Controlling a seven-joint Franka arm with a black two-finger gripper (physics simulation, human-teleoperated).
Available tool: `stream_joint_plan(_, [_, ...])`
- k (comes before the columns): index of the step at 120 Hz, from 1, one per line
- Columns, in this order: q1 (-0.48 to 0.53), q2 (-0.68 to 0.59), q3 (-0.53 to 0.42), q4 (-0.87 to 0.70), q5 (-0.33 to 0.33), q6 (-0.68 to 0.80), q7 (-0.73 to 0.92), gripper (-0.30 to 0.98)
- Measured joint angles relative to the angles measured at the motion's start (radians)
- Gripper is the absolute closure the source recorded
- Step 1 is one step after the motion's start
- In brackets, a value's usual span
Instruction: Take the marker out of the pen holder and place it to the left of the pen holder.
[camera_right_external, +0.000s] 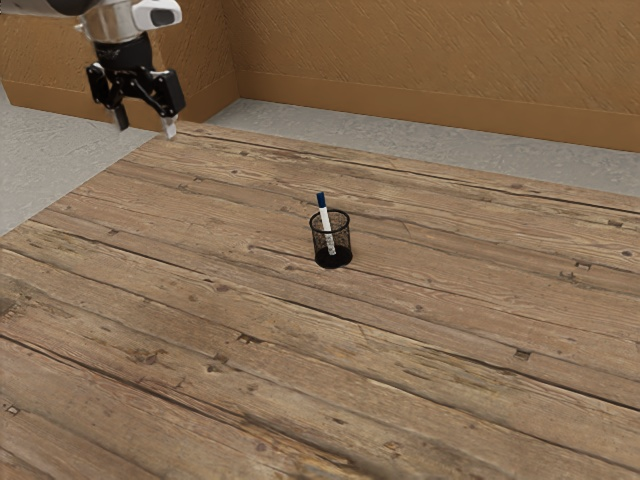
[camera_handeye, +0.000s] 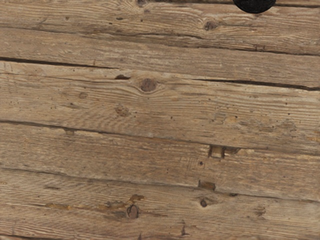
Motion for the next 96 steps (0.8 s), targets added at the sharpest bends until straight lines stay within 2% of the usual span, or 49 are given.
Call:
stream_joint_plan(20, [0.0, 0.029, -0.011, 0.025, 0.0, 0.005, 0.0, 0.01])
stream_joint_plan(27, [0.001, 0.114, -0.017, 0.111, -0.003, 0.011, 0.0, 0.01])
stream_joint_plan(41, [0.005, 0.276, -0.021, 0.189, -0.057, 0.067, -0.002, 0.01])
stream_joint_plan(59, [-0.011, 0.455, -0.028, 0.267, -0.122, 0.254, -0.006, 0.01])
stream_joint_plan(73, [0.035, 0.631, -0.101, 0.5, -0.143, 0.361, -0.006, 0.01])
stream_joint_plan(83, [0.097, 0.722, -0.174, 0.559, -0.142, 0.442, 0.0, 0.01])
stream_joint_plan(96, [0.114, 0.831, -0.206, 0.63, -0.14, 0.527, 0.007, 0.01])
